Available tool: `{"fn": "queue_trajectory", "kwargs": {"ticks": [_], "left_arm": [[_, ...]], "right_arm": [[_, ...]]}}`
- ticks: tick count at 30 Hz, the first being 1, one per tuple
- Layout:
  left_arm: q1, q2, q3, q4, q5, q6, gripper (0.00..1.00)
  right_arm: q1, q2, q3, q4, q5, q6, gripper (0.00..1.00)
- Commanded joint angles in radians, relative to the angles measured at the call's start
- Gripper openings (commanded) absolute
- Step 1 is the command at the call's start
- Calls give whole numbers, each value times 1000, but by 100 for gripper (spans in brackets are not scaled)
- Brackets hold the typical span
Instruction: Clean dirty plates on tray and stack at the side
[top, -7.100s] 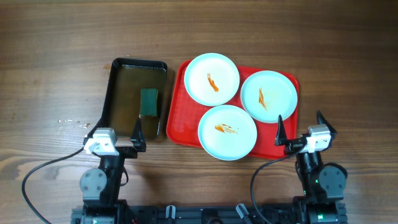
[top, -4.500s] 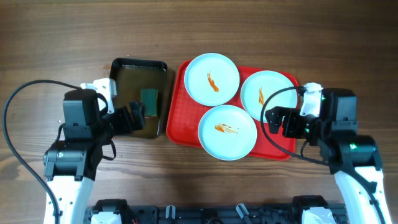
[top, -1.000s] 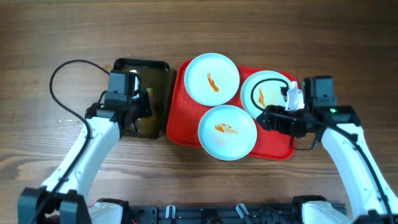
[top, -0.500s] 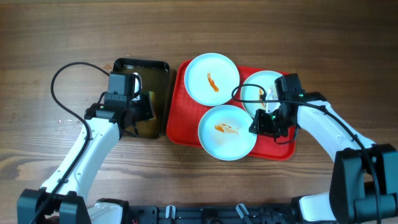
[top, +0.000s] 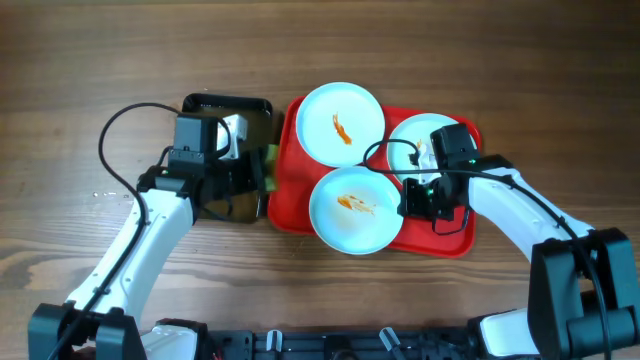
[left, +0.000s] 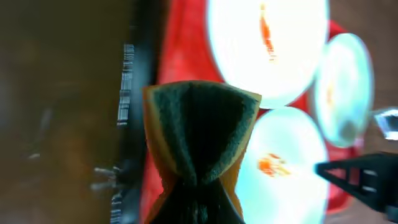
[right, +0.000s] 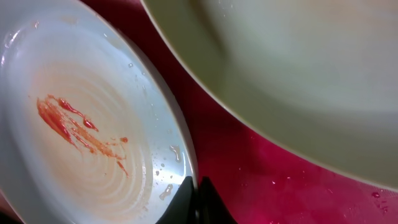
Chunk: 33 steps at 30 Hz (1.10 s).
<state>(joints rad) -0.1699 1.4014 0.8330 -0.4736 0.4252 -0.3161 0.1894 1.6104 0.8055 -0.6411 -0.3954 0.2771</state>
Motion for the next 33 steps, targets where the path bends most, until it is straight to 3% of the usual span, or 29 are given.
{"fn": "queue_trajectory", "kwargs": {"ticks": [1, 11, 17, 24, 33], "left_arm": [[-88, -9, -1, 70, 103, -159, 4], [-432, 269, -1, 474, 102, -531, 4], [-524, 431, -1, 612, 101, -646, 4], [-510, 478, -1, 547, 48, -578, 4], [-394, 309, -1, 205, -168, -317, 4]], "right_arm": [[4, 17, -11, 5, 6, 22, 4], [4, 17, -11, 4, 6, 21, 4], [4, 17, -11, 5, 6, 18, 4], [4, 17, -11, 5, 7, 13, 4], [4, 17, -11, 2, 14, 13, 4]]}}
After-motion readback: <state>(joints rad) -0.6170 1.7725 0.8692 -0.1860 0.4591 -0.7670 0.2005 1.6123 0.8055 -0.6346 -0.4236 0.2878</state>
